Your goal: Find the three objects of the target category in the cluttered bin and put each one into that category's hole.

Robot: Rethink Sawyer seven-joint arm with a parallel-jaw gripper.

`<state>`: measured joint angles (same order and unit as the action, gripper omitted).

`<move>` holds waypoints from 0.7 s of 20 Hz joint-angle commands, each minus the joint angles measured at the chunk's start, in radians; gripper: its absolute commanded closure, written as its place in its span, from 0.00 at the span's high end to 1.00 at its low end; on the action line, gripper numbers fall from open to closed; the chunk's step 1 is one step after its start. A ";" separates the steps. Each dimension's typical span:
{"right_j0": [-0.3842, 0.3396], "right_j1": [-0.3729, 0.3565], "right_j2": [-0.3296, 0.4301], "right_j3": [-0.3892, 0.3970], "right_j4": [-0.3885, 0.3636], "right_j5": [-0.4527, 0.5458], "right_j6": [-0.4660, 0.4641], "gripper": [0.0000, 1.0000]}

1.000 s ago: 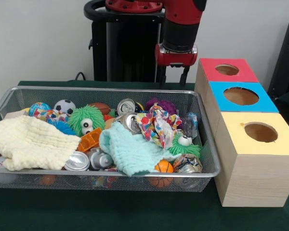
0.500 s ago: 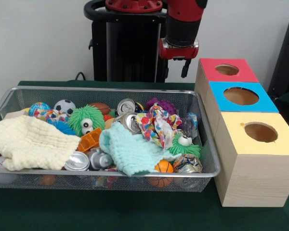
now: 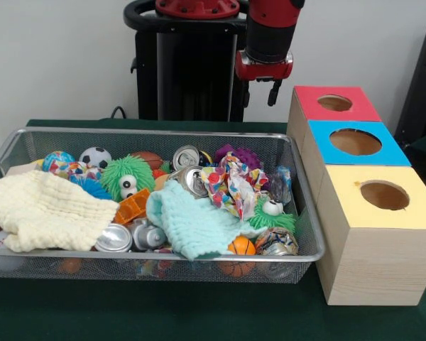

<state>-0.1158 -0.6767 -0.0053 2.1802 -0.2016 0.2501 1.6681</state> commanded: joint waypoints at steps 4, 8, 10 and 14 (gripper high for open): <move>-0.033 0.002 0.062 -0.118 0.002 -0.005 0.095 1.00; -0.035 0.016 0.069 -0.164 0.007 0.025 0.078 1.00; -0.037 0.023 0.073 -0.179 0.009 0.034 0.072 1.00; -0.039 0.037 0.083 -0.201 0.011 0.042 0.065 1.00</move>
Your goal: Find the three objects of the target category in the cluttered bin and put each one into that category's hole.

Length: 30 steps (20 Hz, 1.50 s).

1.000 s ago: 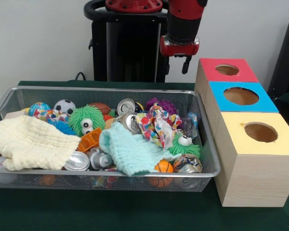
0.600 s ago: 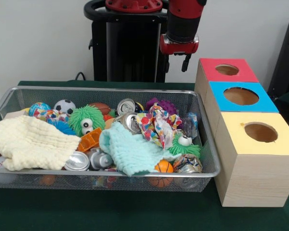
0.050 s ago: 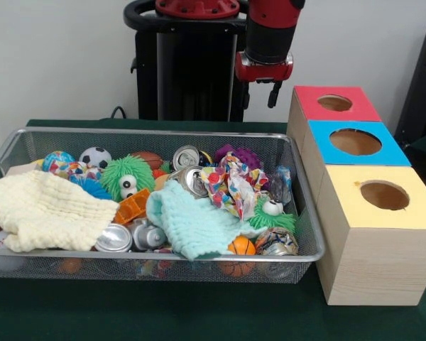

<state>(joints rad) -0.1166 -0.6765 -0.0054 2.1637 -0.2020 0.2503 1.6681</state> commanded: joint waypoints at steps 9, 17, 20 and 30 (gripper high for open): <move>-0.036 0.037 0.091 -0.217 0.004 0.069 0.048 1.00; -0.052 0.055 0.105 -0.258 -0.003 0.096 0.025 1.00; -0.056 0.065 0.112 -0.276 -0.005 0.104 0.017 1.00; -0.062 0.089 0.126 -0.352 -0.003 0.163 -0.004 1.00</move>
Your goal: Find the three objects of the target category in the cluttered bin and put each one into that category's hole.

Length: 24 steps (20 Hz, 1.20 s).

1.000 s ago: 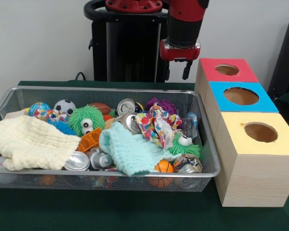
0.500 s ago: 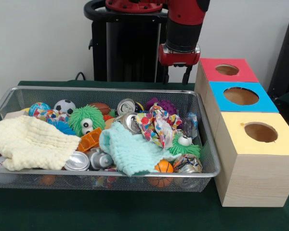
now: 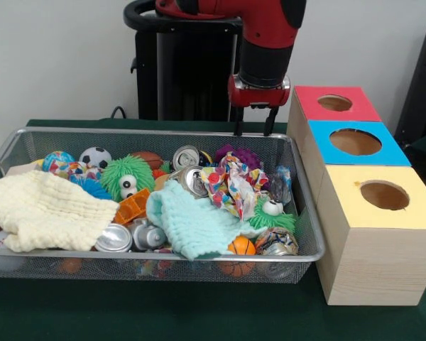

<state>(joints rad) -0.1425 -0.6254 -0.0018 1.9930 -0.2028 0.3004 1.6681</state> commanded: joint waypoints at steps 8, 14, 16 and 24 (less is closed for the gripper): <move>-0.034 0.039 0.124 -0.240 -0.004 0.172 -0.006 1.00; -0.041 0.037 0.128 -0.239 -0.011 0.182 -0.009 1.00; -0.043 0.040 0.132 -0.252 -0.013 0.194 -0.019 1.00; -0.041 0.053 0.142 -0.303 -0.019 0.225 -0.038 1.00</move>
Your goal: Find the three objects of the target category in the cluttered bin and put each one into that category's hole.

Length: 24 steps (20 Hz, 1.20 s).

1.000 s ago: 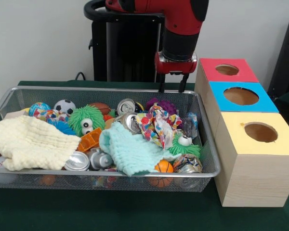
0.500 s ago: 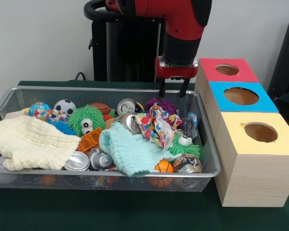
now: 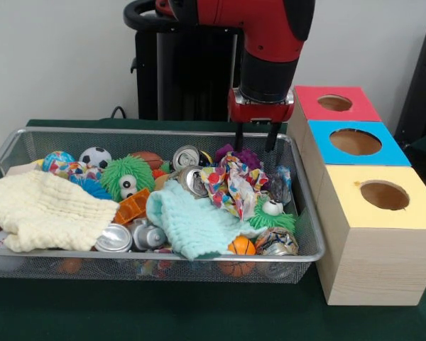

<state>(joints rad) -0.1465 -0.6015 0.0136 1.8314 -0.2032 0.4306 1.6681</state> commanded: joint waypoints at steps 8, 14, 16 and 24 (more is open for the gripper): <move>-0.037 0.039 0.135 -0.173 -0.022 0.121 -0.042 1.00; -0.038 0.051 0.145 -0.219 -0.023 0.152 -0.048 1.00; -0.038 0.057 0.147 -0.235 -0.023 0.162 -0.051 1.00; -0.037 0.085 0.160 -0.309 -0.028 0.210 -0.060 1.00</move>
<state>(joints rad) -0.1582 -0.5688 0.0698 1.6458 -0.2041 0.5334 1.6681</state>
